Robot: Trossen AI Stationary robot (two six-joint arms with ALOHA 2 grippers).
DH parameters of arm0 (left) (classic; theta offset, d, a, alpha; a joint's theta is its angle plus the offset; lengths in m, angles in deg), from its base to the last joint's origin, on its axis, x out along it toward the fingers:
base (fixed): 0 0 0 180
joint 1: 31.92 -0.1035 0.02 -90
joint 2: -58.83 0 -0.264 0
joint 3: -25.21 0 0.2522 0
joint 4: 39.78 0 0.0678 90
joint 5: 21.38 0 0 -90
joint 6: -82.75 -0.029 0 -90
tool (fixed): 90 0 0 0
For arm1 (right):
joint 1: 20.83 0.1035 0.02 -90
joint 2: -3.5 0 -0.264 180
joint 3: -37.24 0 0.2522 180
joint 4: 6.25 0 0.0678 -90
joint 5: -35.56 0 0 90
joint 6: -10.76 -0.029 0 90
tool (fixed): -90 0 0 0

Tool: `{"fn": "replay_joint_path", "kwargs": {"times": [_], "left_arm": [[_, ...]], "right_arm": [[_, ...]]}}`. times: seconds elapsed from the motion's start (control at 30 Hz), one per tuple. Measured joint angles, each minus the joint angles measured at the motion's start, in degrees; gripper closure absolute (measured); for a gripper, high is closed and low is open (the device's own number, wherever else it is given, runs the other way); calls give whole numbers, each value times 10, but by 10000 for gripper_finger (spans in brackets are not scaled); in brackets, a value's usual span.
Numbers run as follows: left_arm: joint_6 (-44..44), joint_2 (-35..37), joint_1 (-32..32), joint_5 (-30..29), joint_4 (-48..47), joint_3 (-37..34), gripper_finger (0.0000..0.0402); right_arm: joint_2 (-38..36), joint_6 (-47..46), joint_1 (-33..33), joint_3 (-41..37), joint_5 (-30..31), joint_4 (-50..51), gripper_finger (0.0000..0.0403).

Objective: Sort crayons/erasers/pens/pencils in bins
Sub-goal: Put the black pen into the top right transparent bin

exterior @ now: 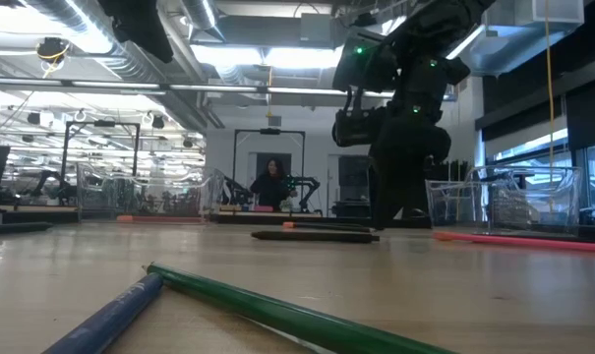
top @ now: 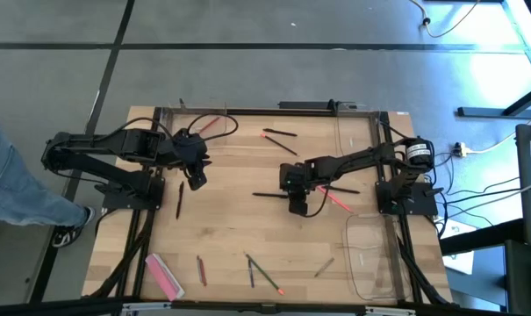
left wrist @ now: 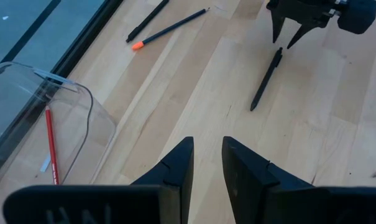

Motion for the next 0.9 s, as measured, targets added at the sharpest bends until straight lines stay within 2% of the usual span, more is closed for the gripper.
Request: {"fn": "replay_joint_path", "kwargs": {"times": [0.53,0.9], "left_arm": [[3,0,0,0,0,0,326],[3,0,0,0,0,0,326]], "right_arm": [[33,9,-4,-5,-1,-23,300],[34,1,-5,-6,1,-23,380]]}}
